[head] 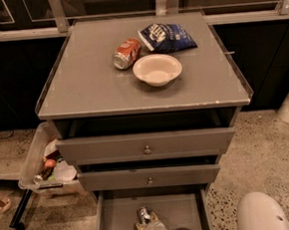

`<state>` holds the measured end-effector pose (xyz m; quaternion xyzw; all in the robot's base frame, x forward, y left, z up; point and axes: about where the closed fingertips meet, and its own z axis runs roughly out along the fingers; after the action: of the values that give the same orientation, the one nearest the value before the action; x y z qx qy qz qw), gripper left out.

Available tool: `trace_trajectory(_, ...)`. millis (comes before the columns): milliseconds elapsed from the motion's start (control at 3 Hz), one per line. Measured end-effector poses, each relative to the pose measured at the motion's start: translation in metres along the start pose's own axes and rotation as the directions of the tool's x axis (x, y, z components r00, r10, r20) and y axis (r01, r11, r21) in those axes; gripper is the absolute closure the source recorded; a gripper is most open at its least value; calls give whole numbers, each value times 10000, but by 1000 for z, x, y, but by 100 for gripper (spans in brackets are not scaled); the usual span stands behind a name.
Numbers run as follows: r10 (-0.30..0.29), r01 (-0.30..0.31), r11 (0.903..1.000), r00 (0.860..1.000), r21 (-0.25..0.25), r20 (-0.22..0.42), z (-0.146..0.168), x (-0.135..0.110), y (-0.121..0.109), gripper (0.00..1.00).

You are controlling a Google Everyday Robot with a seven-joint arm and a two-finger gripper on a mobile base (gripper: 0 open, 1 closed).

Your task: Pick redbull can from bottom drawer and place on counter

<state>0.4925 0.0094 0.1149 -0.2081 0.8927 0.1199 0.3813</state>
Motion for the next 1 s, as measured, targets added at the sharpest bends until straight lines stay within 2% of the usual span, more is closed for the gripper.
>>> trace_trajectory(333,0,0,10000,10000,0,0,0,0,0,89)
trace_trajectory(667,0,0,10000,10000,0,0,0,0,0,100)
trace_trajectory(1000,0,0,10000,10000,0,0,0,0,0,100)
